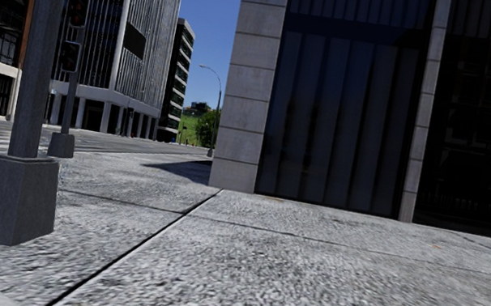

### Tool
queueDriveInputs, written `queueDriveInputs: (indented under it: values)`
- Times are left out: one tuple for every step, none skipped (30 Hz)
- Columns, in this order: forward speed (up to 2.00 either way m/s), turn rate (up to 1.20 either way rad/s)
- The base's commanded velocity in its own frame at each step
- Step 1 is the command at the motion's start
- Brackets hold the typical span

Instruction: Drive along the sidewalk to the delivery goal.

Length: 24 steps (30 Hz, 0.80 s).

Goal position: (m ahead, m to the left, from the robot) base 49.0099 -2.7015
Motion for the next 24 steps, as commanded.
queueDriveInputs:
  values:
    - [1.61, 0.0]
    - [1.61, 0.0]
    - [1.51, 0.0]
    - [1.42, 0.0]
    - [1.37, 0.0]
    - [1.37, 0.0]
    - [1.36, 0.0]
    - [1.36, 0.0]
    - [1.35, 0.0]
    - [1.35, 0.0]
    - [1.35, 0.0]
    - [1.35, 0.0]
    - [1.35, 0.0]
    - [1.35, 0.0]
    - [1.35, 0.0]
    - [1.35, 0.0]
    - [1.35, 0.0]
    - [1.35, 0.0]
    - [1.35, 0.08]
    - [1.35, 0.17]
    - [1.35, 0.17]
    - [1.35, 0.23]
    - [1.35, 0.3]
    - [1.35, 0.44]
